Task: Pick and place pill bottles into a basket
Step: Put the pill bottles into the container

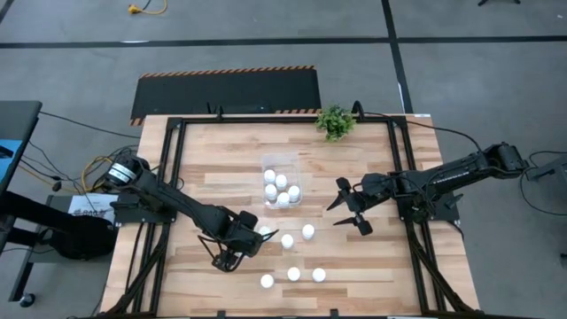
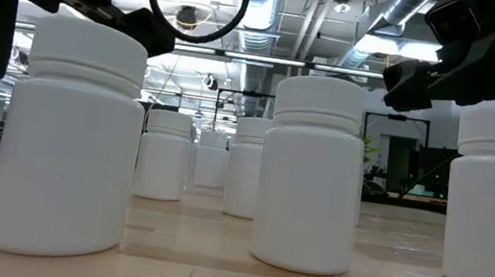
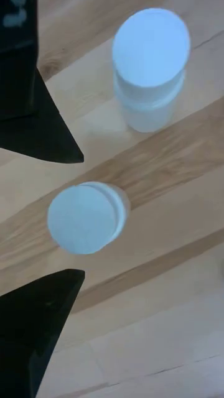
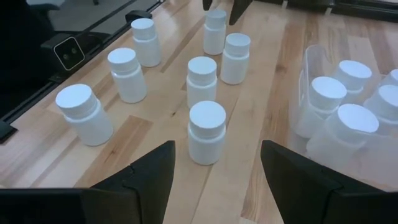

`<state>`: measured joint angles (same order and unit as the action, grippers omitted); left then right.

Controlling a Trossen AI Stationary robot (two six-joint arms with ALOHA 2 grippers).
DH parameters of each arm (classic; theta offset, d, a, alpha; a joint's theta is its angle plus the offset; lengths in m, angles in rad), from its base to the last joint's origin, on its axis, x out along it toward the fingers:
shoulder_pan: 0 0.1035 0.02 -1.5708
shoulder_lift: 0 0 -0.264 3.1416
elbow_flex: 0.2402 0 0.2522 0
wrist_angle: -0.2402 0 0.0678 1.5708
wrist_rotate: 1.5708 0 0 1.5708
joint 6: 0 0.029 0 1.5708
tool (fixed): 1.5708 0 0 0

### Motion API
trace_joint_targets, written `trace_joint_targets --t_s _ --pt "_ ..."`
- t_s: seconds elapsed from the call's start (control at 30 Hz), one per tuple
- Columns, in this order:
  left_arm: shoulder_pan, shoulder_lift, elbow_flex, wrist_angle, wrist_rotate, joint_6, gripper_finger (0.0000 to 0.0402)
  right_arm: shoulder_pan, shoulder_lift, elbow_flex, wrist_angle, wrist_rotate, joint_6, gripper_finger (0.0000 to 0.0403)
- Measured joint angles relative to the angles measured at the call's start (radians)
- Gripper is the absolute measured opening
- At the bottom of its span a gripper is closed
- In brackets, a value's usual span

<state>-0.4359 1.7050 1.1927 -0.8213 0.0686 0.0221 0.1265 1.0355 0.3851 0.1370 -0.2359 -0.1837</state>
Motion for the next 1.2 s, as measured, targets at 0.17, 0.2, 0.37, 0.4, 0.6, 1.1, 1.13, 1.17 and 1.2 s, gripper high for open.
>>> trace_joint_targets --t_s 0.17,0.2,0.37,0.4,0.6,1.1,1.13,1.17,1.2 --pt "-0.003 0.0 0.0 0.001 -0.027 -0.005 0.0282 0.0 0.0 0.0 0.001 0.0 0.0 0.023" --pt "-0.003 0.0 -0.001 0.002 -0.028 -0.005 0.0282 0.0 0.0 0.0 0.0 0.0 0.0 0.023" --pt "-0.002 0.0 -0.02 0.024 -0.029 -0.005 0.0282 0.003 0.0 0.0 -0.001 0.0 0.0 0.023" --pt "-0.002 0.0 -0.024 0.026 -0.028 -0.006 0.0282 0.004 0.0 0.0 -0.001 0.0 0.0 0.023" --pt "-0.002 0.0 -0.055 0.069 -0.007 -0.007 0.0282 0.005 0.0 0.0 0.001 0.0 0.0 0.023" --pt "-0.002 -0.001 -0.063 0.089 -0.005 -0.007 0.0255 0.005 0.0 0.0 0.006 0.0 0.001 0.023" --pt "-0.002 -0.001 -0.063 0.09 -0.005 -0.007 0.0249 0.005 0.0 0.0 0.006 0.0 0.0 0.023" --pt "-0.002 -0.001 -0.063 0.091 -0.005 -0.007 0.0245 0.005 0.0 0.0 0.006 0.0 0.0 0.023" --pt "-0.002 -0.001 -0.063 0.091 -0.004 -0.007 0.0239 0.005 0.0 0.0 0.006 0.0 0.001 0.023"
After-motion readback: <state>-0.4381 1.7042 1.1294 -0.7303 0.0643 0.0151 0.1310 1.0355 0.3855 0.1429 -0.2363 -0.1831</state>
